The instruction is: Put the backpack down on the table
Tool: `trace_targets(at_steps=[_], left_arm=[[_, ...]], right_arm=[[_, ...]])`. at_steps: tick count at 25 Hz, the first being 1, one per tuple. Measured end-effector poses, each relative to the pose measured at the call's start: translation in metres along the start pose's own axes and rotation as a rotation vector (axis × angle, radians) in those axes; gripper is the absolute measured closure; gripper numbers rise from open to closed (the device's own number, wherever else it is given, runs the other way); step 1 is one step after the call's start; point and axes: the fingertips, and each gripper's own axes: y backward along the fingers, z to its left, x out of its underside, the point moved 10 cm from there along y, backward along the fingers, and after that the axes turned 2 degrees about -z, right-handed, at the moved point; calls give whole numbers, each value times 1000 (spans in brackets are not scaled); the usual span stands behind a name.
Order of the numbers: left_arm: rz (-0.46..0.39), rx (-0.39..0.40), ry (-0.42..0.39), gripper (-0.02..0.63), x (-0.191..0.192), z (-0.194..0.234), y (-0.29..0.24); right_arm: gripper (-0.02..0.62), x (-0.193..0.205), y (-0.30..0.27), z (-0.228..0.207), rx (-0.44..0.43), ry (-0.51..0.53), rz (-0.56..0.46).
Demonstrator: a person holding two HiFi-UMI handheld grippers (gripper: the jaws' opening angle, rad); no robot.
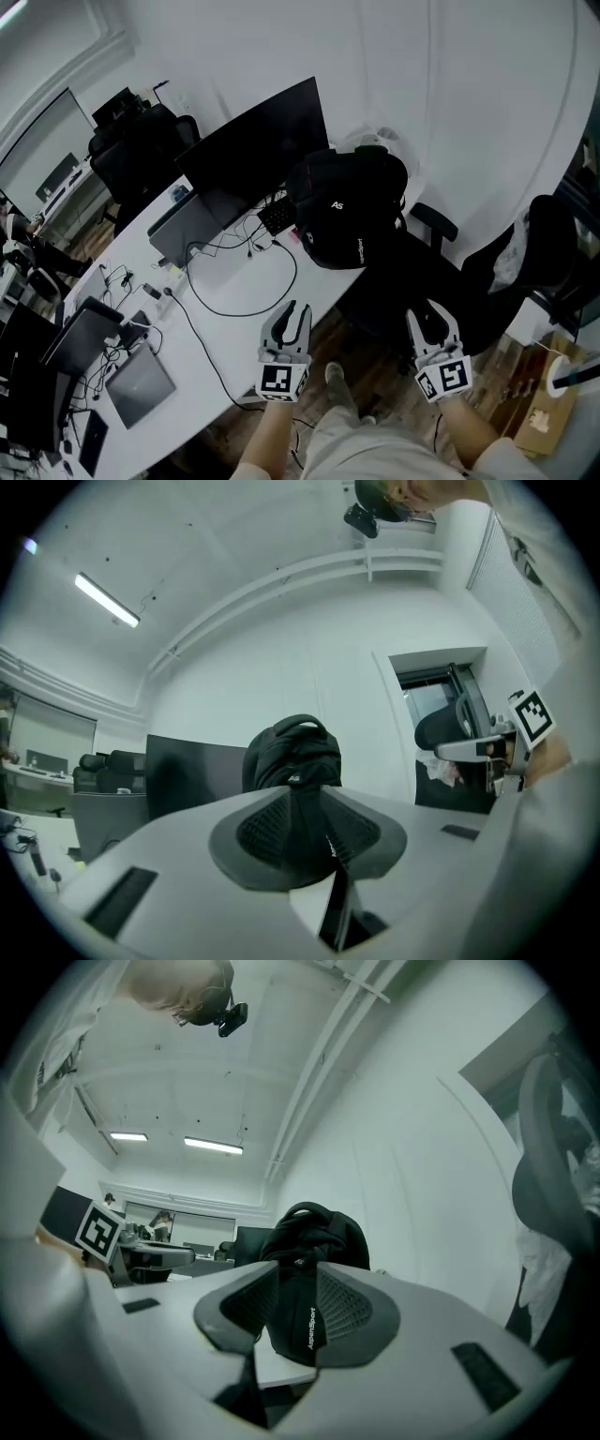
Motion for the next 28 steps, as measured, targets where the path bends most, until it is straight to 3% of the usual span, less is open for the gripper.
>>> trace_targets(at_steps=[5,10,18,28], left_arm=[[-30,-46,45,563,-24,-10,48],[11,-79,60,598,-32,-9,81],[-7,-12,87,598,-44,-1,133],[-5,95,195,598,-55,2,232]], right_arm=[[528,-19,42,15,-11,-10,-31],[546,-25,73,30,3,-22,-16],[566,-31,128,68,76,-31,34],[568,-47,191,165,140,-53,33]])
